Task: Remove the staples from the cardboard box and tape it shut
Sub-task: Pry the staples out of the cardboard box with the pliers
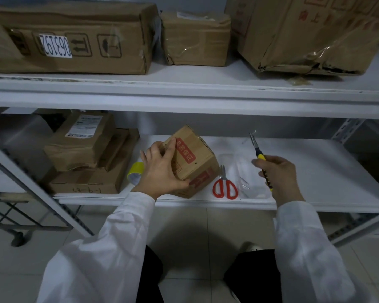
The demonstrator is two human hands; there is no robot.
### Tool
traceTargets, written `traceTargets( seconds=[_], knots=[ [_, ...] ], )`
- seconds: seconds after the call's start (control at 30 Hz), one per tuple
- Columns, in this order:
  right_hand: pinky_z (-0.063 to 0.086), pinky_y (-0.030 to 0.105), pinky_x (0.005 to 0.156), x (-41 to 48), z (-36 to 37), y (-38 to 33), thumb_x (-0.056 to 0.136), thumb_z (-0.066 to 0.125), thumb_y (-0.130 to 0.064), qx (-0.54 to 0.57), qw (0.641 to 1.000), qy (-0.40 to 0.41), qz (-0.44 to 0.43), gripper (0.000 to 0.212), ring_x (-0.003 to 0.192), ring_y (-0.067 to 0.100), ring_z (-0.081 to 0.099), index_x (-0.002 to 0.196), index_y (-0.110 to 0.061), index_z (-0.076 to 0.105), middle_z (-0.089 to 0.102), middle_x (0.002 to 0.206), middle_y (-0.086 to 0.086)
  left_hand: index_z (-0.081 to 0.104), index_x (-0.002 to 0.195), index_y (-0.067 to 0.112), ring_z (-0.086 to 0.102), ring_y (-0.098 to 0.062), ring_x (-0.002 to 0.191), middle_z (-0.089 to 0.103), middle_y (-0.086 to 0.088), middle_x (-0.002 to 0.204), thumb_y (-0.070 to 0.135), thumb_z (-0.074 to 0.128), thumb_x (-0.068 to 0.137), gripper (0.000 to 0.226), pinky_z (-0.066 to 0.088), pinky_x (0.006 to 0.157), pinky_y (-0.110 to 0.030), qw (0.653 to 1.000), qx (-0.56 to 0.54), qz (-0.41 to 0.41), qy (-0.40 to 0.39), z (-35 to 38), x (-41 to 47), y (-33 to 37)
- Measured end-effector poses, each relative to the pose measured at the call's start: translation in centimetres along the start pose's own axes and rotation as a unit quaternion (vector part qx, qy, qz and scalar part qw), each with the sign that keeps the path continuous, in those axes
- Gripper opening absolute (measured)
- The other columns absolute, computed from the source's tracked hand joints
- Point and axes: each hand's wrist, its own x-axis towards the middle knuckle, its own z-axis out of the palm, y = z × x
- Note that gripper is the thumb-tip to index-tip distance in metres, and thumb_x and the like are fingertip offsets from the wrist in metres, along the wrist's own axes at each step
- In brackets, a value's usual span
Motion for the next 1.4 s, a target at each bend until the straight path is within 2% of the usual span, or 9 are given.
traceTargets(
  seconds=[0.17, 0.33, 0.53, 0.67, 0.77, 0.9, 1.03, 1.3, 1.4],
  knots=[
    [0.039, 0.028, 0.07, 0.5, -0.5, 4.8, 0.072, 0.074, -0.011, -0.139, 0.989, 0.048, 0.027, 0.026, 0.077, 0.026, 0.056, 0.096, -0.004, 0.07, 0.062, 0.079, 0.009, 0.007, 0.149, 0.026, 0.015, -0.032, 0.131, 0.02, -0.016, 0.139, 0.076, 0.044, 0.039, 0.126, -0.004, 0.116, -0.053, 1.0, -0.001, -0.002, 0.014, 0.2, 0.1, 0.3],
    [0.041, 0.027, 0.062, 1.1, -0.8, 7.4, 0.074, 0.068, -0.014, -0.249, 0.966, 0.055, 0.047, 0.013, 0.065, 0.028, 0.055, 0.084, -0.006, 0.066, 0.059, 0.07, 0.009, 0.009, 0.149, 0.027, 0.016, -0.031, 0.13, 0.021, -0.015, 0.138, 0.077, 0.044, 0.038, 0.127, -0.001, 0.116, -0.052, 0.999, -0.017, -0.008, 0.027, 0.5, 0.0, 0.1],
    [0.042, 0.04, 0.084, 1.9, -0.5, 7.9, 0.075, 0.064, -0.026, -0.399, 0.911, 0.072, 0.073, 0.03, 0.09, 0.034, 0.056, 0.101, -0.013, 0.058, 0.05, 0.097, 0.009, 0.009, 0.149, 0.029, 0.016, -0.03, 0.131, 0.02, -0.012, 0.139, 0.067, 0.06, 0.048, 0.119, 0.008, 0.116, -0.051, 0.997, -0.056, -0.017, 0.043, 0.6, -0.2, 0.0],
    [0.039, 0.043, 0.088, 1.8, -0.5, 7.9, 0.076, 0.064, -0.029, -0.4, 0.909, 0.075, 0.085, 0.038, 0.101, 0.036, 0.053, 0.108, -0.012, 0.051, 0.043, 0.099, 0.008, 0.01, 0.149, 0.031, 0.015, -0.027, 0.13, 0.021, -0.008, 0.137, 0.064, 0.063, 0.049, 0.118, 0.014, 0.116, -0.052, 0.992, -0.113, -0.038, 0.051, 0.5, -0.4, -0.2],
    [0.042, 0.04, 0.08, 1.8, -0.7, 7.9, 0.073, 0.066, -0.031, -0.318, 0.942, 0.079, 0.071, 0.04, 0.09, 0.034, 0.056, 0.104, -0.008, 0.057, 0.051, 0.096, 0.01, 0.012, 0.147, 0.032, 0.018, -0.026, 0.13, 0.023, -0.005, 0.136, 0.061, 0.066, 0.047, 0.118, 0.02, 0.115, -0.05, 0.984, -0.16, -0.054, 0.059, 0.5, -0.5, -0.4],
    [0.042, 0.03, 0.069, 0.9, 0.3, 5.8, 0.084, 0.065, -0.019, -0.015, 0.994, -0.033, 0.107, 0.025, 0.076, 0.024, 0.054, 0.103, -0.003, 0.061, 0.058, 0.081, 0.007, 0.007, 0.146, 0.037, 0.024, -0.022, 0.132, 0.022, 0.002, 0.136, 0.055, 0.069, 0.048, 0.119, 0.03, 0.111, -0.044, 0.965, -0.253, -0.061, 0.045, 0.5, -1.3, -0.9],
    [0.045, 0.029, 0.066, 0.5, 1.9, 4.4, 0.088, 0.06, -0.024, 0.153, 0.965, -0.133, 0.164, 0.023, 0.084, 0.02, 0.057, 0.109, -0.014, 0.058, 0.061, 0.103, 0.003, 0.006, 0.148, 0.036, 0.031, -0.019, 0.13, 0.023, 0.002, 0.136, 0.048, 0.073, 0.052, 0.117, 0.031, 0.108, -0.035, 0.952, -0.299, -0.05, 0.031, 0.5, -2.3, -1.3],
    [0.041, 0.029, 0.063, 0.0, 3.3, 3.7, 0.085, 0.058, -0.024, 0.312, 0.919, -0.166, 0.172, 0.012, 0.064, 0.016, 0.057, 0.076, -0.015, 0.06, 0.057, 0.066, 0.002, 0.004, 0.137, 0.057, 0.029, -0.009, 0.124, 0.024, 0.004, 0.135, 0.037, 0.074, 0.058, 0.107, 0.026, 0.102, -0.024, 0.952, -0.303, -0.006, -0.035, -0.2, -3.0, -2.0],
    [0.047, 0.025, 0.055, -0.5, 3.6, 3.2, 0.088, 0.056, -0.02, 0.339, 0.917, -0.137, 0.16, 0.017, 0.053, 0.012, 0.059, 0.072, -0.014, 0.057, 0.057, 0.058, 0.0, 0.011, 0.142, 0.054, 0.03, -0.009, 0.134, 0.025, 0.003, 0.147, 0.041, 0.075, 0.053, 0.11, 0.033, 0.111, -0.034, 0.929, -0.366, -0.017, -0.054, 0.2, -2.4, -2.2]
  ],
)
